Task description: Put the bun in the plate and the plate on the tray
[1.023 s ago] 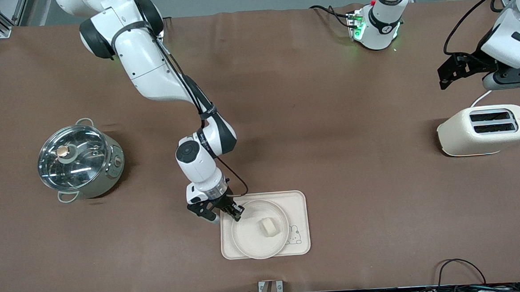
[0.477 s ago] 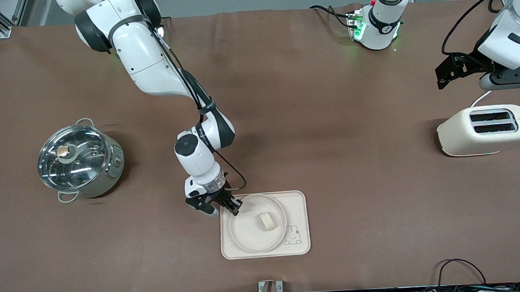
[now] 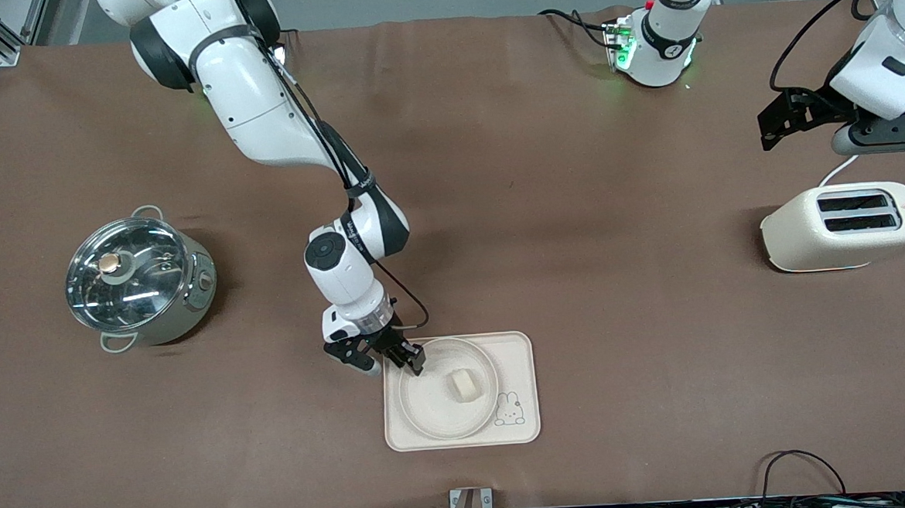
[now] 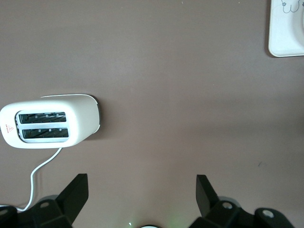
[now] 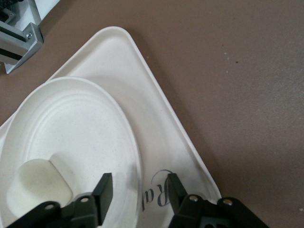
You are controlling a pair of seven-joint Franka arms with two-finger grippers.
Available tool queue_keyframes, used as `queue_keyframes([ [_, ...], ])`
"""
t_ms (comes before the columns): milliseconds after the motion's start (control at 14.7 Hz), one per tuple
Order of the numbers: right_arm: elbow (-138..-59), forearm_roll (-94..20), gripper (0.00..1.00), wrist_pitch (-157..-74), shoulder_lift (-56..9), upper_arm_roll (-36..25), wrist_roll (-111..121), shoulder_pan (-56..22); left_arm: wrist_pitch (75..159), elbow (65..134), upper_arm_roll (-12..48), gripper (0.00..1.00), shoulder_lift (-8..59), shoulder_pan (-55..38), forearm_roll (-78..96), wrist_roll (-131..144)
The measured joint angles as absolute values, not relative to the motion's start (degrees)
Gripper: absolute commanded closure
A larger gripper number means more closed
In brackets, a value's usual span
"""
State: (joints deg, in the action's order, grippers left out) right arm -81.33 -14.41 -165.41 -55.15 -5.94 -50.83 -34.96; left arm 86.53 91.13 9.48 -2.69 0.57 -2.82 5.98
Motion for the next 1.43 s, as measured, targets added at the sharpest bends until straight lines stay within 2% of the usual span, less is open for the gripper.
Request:
queue_keyframes([
  [273, -81.27, -14.40, 0.00, -158.37, -51.12, -6.98, -49.83, -33.77, 86.48, 91.14, 9.46, 0.00, -2.69, 0.57, -2.82, 5.93],
  [545, -81.25, -14.39, 0.00, -145.03, -42.93, -7.62, -48.47, -30.72, 86.48, 91.11, 9.70, 0.00, -2.70, 0.49, -2.82, 5.88],
  [886, -81.35, -14.36, 0.00, -123.58, -31.00, -8.03, -37.44, -21.60, 86.58, 91.06, 9.83, 0.00, -2.69, -0.11, -2.08, 5.86],
  [1091, -82.68, -13.64, 0.00, -113.36, -23.52, -8.16, -27.09, -15.42, 86.67, 91.10, 10.02, 0.00, -2.67, -0.21, -0.82, 5.86],
  [1432, -87.70, -2.45, 0.00, -98.96, -8.82, -8.10, -15.12, -8.20, 86.73, 90.99, 10.77, 0.00, -2.68, -0.22, -0.73, 5.86],
])
